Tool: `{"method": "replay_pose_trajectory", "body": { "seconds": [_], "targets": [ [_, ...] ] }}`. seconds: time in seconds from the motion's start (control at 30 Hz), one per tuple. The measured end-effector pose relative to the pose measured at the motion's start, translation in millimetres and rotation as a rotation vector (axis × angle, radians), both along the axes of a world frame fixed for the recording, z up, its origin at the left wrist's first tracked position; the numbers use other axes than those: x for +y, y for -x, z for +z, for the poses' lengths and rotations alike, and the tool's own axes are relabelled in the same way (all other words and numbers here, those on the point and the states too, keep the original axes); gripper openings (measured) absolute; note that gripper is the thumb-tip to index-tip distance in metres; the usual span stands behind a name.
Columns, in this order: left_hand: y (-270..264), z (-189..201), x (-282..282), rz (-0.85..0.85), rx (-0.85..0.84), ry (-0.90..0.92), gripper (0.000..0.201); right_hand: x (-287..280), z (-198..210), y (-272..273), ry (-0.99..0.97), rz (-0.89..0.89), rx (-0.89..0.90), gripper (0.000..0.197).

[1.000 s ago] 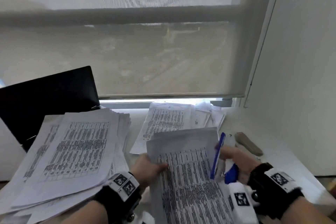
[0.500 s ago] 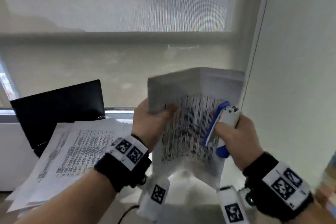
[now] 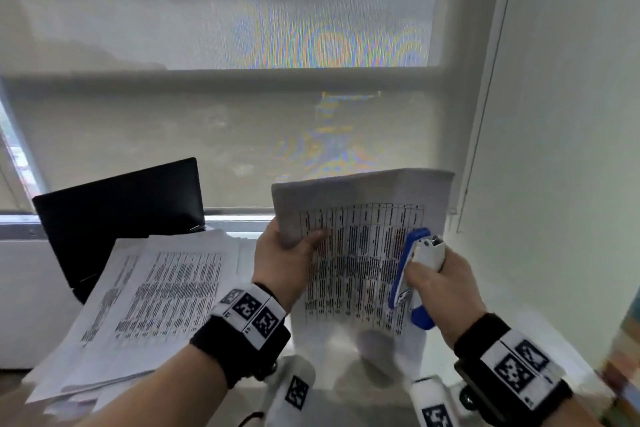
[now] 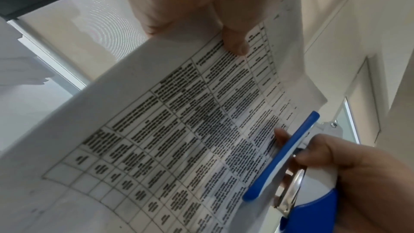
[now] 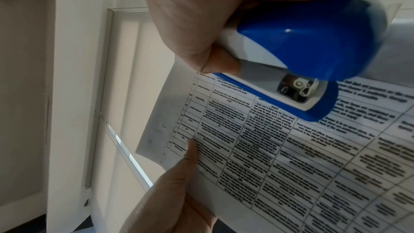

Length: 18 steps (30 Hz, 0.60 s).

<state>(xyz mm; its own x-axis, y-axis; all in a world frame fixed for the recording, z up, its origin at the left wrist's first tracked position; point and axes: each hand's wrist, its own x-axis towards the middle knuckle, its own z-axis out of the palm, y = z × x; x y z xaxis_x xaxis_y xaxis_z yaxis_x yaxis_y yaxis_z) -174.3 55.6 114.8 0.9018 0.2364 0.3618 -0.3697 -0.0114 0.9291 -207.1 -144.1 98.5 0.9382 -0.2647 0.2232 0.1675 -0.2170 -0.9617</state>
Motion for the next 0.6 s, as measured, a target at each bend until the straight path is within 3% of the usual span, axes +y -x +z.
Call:
{"method": "replay_pose_trajectory", "body": {
  "seconds": [0.1,0.2,0.33,0.47,0.6],
  "targets": [
    [-2,4,2,-0.043,0.011,-0.004,0.018,-5,7,-3,0.016,0.001,-0.055,0.016],
    [-9,6,4,-0.069,0.049,0.006,0.015,-13,34,-14,-0.025,-0.065,-0.259,0.009],
    [-10,6,0,-0.104,0.068,-0.006,0.016,-14,93,-26,-0.042,-0.159,-0.553,0.041],
    [-4,6,-11,-0.157,0.067,0.005,0.015,7,127,-29,0.026,-0.134,-0.732,0.021],
    [3,7,-20,-0.198,0.069,0.020,0.013,26,136,-31,0.053,-0.032,-0.683,0.018]
  ]
}}
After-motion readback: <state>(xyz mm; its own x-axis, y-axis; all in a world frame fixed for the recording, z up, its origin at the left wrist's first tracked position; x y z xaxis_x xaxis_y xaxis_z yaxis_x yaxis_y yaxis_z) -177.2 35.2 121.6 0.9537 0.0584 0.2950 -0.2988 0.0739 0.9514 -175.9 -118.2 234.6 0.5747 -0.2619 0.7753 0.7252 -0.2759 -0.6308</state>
